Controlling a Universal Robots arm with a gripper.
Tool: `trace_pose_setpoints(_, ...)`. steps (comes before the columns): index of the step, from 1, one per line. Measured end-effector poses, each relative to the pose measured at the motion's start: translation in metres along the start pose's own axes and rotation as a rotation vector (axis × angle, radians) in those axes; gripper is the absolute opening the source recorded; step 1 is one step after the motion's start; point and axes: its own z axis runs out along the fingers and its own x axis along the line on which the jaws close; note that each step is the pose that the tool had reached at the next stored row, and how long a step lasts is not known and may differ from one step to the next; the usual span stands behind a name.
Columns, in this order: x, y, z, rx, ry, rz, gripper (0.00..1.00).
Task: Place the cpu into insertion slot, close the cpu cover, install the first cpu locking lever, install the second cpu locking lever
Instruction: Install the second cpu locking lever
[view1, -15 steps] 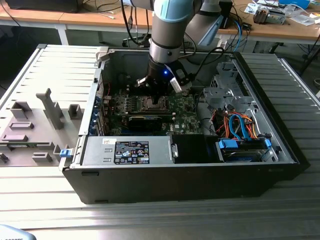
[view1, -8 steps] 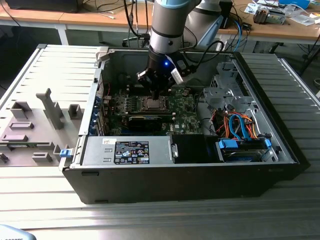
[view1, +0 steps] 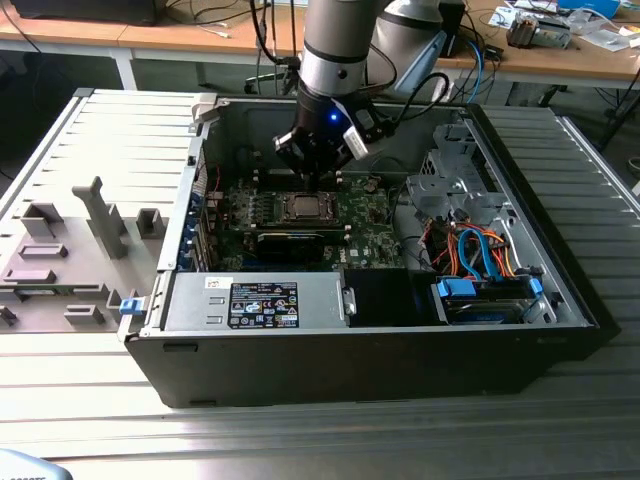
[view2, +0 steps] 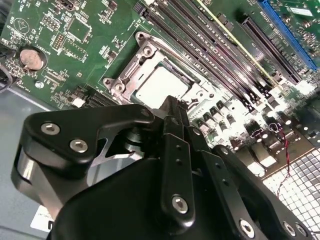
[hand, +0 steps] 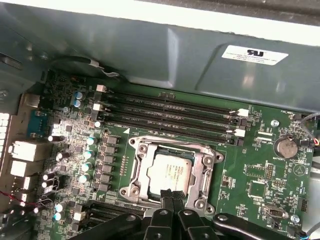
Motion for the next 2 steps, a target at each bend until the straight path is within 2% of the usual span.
trace_pose_setpoints(2,0.0000,0.0000,0.0000,0.0000,0.0000,0.000,0.11)
